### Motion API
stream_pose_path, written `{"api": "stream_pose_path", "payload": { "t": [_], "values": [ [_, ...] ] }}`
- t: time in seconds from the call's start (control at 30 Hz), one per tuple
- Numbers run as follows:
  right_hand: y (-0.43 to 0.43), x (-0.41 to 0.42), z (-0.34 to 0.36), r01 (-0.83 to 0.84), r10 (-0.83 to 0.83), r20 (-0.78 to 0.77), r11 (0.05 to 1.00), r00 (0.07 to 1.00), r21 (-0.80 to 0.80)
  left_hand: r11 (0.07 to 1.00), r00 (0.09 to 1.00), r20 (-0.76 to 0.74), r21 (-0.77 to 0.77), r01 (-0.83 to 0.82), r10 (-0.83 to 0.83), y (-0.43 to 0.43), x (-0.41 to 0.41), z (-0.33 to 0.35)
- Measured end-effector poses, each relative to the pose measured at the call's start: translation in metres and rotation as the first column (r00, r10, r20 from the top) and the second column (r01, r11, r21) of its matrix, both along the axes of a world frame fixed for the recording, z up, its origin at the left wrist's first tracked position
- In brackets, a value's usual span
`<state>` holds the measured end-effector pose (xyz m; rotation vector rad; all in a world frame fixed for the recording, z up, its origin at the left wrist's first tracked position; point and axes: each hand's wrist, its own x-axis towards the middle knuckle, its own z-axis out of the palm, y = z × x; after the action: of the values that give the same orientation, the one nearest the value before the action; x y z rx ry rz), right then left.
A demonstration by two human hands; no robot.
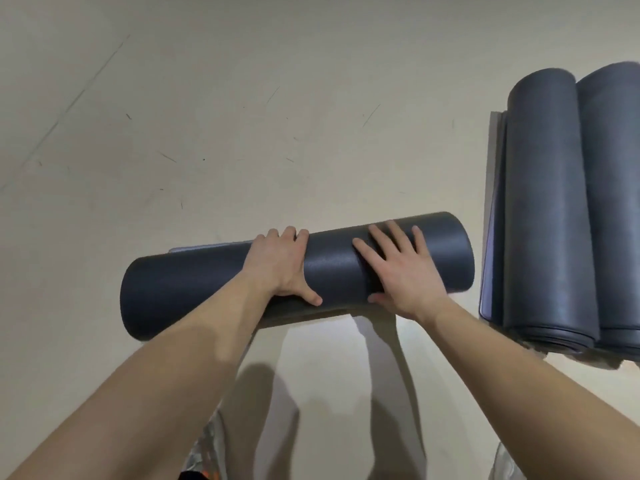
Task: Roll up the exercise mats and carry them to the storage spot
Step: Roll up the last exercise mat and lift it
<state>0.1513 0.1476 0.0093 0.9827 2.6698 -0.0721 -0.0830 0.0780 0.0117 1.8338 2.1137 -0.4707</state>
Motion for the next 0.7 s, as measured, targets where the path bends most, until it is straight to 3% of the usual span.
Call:
{"api": "stream_pose_path", "payload": {
  "t": [0.07, 0.13, 0.17, 0.23, 0.3, 0.37, 0.47, 0.53, 0.63, 0.7],
  "values": [
    [-0.014, 0.017, -0.003, 0.306, -0.298, -0.156, 0.952, 0.942, 0.028, 0.979, 0.977, 0.07, -0.021, -0.202, 0.202, -0.008, 0.021, 0.005],
    [-0.024, 0.023, -0.006, 0.616, -0.633, -0.263, 0.773, 0.728, -0.154, 0.924, 0.913, 0.143, -0.053, -0.38, 0.383, -0.008, 0.05, 0.009],
    [-0.027, 0.02, -0.009, 0.657, -0.732, -0.243, 0.68, 0.637, -0.327, 0.896, 0.879, 0.175, -0.063, -0.439, 0.443, -0.007, 0.064, 0.011],
    [-0.033, 0.008, -0.013, 0.558, -0.868, -0.175, 0.44, 0.465, -0.704, 0.862, 0.83, 0.242, -0.069, -0.502, 0.503, -0.005, 0.086, 0.013],
    [-0.028, -0.004, -0.013, 0.447, -0.948, -0.13, 0.255, 0.291, -0.857, 0.838, 0.76, 0.372, -0.101, -0.537, 0.532, -0.002, 0.084, 0.011],
    [-0.006, -0.007, -0.019, 0.449, -0.965, -0.126, 0.22, 0.23, -0.866, 0.819, 0.636, 0.559, -0.154, -0.552, 0.533, 0.002, 0.066, 0.001],
    [0.045, -0.003, -0.035, 0.305, -0.943, -0.262, 0.316, 0.204, -0.898, 0.746, 0.402, 0.748, -0.182, -0.641, 0.528, 0.02, 0.049, -0.027],
    [0.07, 0.002, -0.046, 0.188, -0.938, -0.302, 0.332, 0.172, -0.924, 0.665, 0.259, 0.76, -0.288, -0.689, 0.597, 0.038, 0.05, -0.046],
    [0.061, 0.02, -0.057, 0.169, -0.973, -0.196, 0.215, 0.122, -0.962, 0.61, 0.2, 0.687, -0.426, -0.668, 0.698, 0.057, 0.051, -0.06],
    [0.036, 0.031, -0.062, 0.166, -0.981, -0.11, 0.137, 0.162, -0.976, 0.513, 0.011, 0.67, -0.557, -0.653, 0.742, 0.055, 0.056, -0.054]
  ]
}}
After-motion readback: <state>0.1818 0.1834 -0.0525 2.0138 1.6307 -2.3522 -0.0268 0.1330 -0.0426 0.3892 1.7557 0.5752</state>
